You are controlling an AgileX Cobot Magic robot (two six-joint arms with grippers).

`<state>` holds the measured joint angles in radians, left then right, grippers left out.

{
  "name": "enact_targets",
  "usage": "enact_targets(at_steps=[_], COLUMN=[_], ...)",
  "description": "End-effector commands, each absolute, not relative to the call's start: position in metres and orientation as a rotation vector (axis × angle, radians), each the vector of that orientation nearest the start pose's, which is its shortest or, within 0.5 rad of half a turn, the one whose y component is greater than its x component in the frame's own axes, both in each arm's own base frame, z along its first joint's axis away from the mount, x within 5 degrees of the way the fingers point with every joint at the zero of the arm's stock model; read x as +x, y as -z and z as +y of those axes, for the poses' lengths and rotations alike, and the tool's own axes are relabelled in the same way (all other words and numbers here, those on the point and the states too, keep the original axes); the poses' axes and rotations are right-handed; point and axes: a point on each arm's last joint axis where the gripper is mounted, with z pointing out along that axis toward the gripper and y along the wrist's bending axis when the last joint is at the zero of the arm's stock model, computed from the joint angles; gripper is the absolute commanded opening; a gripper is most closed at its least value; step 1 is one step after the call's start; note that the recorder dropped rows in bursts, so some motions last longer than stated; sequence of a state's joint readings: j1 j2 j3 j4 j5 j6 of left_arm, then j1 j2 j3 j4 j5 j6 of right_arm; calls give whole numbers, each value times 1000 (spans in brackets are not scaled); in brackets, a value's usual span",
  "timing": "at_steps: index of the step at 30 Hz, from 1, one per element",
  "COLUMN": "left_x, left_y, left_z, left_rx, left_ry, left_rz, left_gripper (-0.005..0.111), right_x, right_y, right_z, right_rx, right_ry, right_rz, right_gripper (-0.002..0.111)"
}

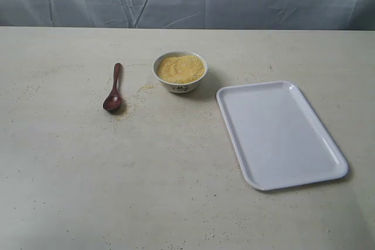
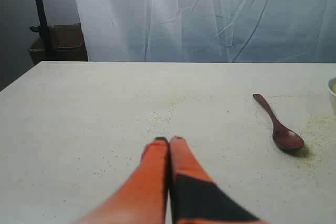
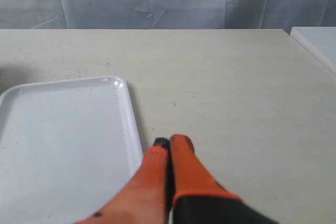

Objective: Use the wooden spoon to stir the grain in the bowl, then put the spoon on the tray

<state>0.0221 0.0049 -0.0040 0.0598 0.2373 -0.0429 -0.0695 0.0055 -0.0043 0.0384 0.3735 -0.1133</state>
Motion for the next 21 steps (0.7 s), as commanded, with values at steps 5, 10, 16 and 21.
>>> enact_targets(at_steps=[5, 10, 16, 21], left_x=[55, 55, 56, 56], left_y=[-192, -192, -193, -218], left_z=[3, 3, 3, 1], left_rx=[-15, -15, 2, -22], left_ry=[-52, -52, -74, -18], left_rz=[1714, 1714, 1705, 1436], left_gripper=[0, 0, 0, 0], right_x=[53, 53, 53, 53], right_y=[-181, -181, -181, -181], right_z=[-2, -2, -2, -2], right_rx=[-15, -15, -15, -15], right_ry=[86, 86, 86, 86], right_rz=[1845, 1845, 1845, 1845], right_gripper=[-1, -1, -1, -1])
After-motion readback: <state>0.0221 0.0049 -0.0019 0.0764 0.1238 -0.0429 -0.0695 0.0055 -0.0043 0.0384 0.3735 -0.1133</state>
